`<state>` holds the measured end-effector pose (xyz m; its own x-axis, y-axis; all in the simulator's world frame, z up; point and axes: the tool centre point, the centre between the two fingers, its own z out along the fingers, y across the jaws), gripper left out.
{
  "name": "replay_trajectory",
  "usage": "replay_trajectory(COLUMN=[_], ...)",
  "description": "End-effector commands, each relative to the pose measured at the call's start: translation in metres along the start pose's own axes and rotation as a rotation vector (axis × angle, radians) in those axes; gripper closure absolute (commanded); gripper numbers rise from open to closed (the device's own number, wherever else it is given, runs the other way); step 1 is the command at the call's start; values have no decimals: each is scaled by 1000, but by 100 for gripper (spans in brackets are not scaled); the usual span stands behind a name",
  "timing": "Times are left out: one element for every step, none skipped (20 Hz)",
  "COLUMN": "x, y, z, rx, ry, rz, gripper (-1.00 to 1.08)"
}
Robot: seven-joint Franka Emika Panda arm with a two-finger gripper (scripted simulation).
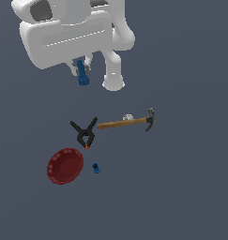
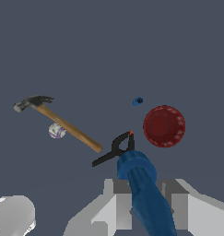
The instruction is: Pick up a designated object from a clutter of objects.
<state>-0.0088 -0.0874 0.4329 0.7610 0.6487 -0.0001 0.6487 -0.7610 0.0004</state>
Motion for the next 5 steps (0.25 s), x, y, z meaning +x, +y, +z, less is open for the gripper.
replay_trajectory(x=[0, 0, 0, 0, 1], y=[2, 2, 2, 1, 1], z=[-2, -2, -2, -1, -1], rx=[0, 0, 0, 0, 0], ry=[0, 0, 0, 0, 0], rz=[-1, -1, -1, -1, -1], gripper=[108, 108, 108, 108, 108])
